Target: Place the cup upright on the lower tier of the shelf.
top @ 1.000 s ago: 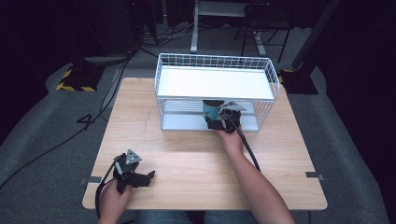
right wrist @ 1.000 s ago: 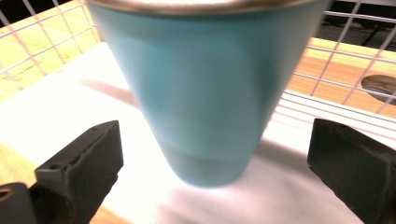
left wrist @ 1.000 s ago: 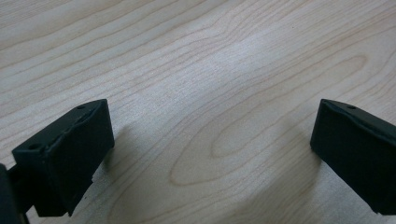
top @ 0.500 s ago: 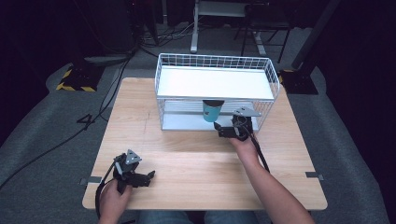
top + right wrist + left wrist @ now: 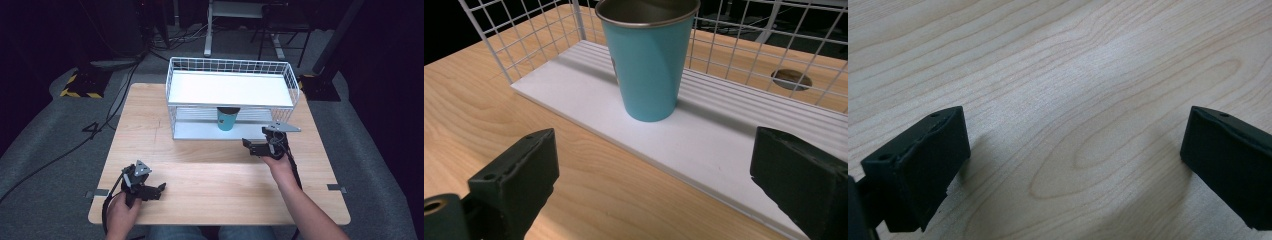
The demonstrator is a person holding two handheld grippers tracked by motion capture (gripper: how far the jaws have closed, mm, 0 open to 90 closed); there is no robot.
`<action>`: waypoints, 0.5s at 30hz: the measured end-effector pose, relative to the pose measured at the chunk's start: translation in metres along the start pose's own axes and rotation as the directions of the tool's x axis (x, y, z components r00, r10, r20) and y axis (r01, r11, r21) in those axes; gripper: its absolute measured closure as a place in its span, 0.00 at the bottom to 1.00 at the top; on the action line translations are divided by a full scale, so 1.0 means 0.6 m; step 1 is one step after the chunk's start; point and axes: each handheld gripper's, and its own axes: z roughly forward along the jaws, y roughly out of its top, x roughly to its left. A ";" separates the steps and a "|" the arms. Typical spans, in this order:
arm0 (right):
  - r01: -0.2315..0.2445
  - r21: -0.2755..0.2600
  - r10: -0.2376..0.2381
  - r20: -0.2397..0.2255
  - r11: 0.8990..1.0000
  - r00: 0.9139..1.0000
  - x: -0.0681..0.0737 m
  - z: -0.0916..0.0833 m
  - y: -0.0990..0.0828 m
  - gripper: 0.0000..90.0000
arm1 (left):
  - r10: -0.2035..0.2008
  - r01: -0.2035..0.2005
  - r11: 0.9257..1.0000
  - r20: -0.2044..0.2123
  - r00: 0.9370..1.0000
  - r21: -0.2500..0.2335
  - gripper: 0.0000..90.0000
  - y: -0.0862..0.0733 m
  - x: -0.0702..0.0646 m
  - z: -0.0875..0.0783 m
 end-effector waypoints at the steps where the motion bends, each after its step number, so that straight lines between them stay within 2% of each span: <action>1: -0.002 -0.001 0.002 -0.004 1.000 1.000 -0.002 -0.005 -0.002 0.07 | 0.000 0.000 1.000 0.000 1.000 0.000 0.00 0.000 0.000 0.000; 6: 0.006 -0.008 -0.006 -0.019 1.000 1.000 -0.011 -0.032 -0.013 0.09 | 0.000 0.000 1.000 0.000 1.000 0.000 0.00 0.000 0.000 0.000; 15: 0.001 0.024 0.000 -0.034 1.000 0.999 -0.034 -0.089 -0.039 0.11 | 0.000 0.000 1.000 0.000 1.000 0.000 0.00 0.000 0.000 0.000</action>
